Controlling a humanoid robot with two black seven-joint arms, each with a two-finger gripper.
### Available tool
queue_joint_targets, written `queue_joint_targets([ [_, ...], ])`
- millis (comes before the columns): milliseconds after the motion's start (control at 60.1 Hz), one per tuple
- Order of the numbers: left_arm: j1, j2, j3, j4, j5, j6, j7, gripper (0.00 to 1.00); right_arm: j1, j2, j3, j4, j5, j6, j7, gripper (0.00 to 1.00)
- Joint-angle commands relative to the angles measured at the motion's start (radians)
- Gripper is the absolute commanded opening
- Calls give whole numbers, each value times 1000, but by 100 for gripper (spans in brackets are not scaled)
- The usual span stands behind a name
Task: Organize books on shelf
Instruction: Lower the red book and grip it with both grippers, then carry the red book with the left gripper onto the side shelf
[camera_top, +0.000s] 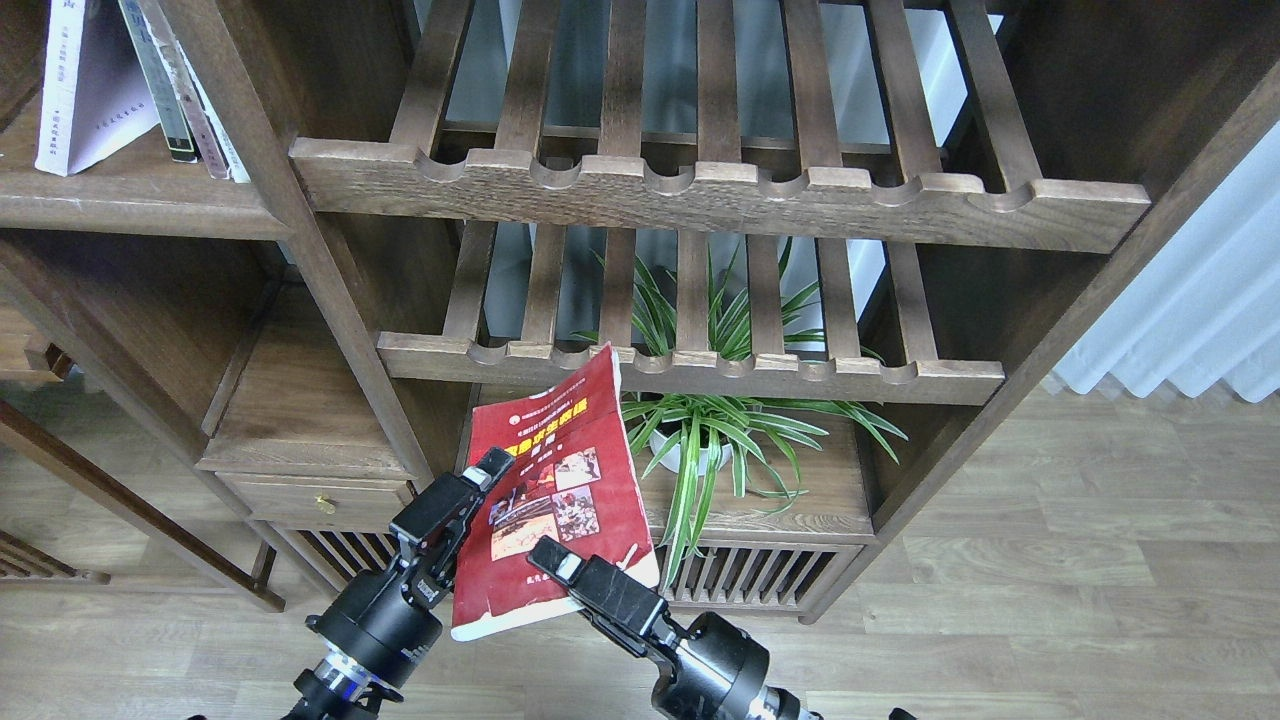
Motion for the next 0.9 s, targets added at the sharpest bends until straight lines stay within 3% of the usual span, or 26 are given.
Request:
queue_joint_targets([
  [0,-1,22,-9,1,0,0,-9,20,-4,0,4,-2,-1,0,-3,7],
  [17,7,45,-10,-10,-2,0,-16,11,-6,0,4,-1,-1,0,-3,8],
  [33,7,49,-10,-11,-2,0,-16,10,-6,0,4,-2,-1,0,-3,8],
  [633,16,226,-27,-57,2,0,-13,8,-1,11,22,-2,-1,0,-2,11],
  [733,16,244,-26,-59,2,0,-13,8,-1,14,25,-2,-1,0,-2,16],
  [766,16,247,-27,-59,2,0,-13,8,-1,14,30,-1,-1,0,-2,25],
  [816,16,252,-30,-61,2,0,-13,8,5,14,30,-1,-4,0,-3,52],
  [833,15,255,-32,-62,2,0,-12,8,9,12,30,-1,-28,0,-3,98],
  [882,16,264,-35,-67,3,0,-7,8,9,12,39,-2,-39,0,0,100],
])
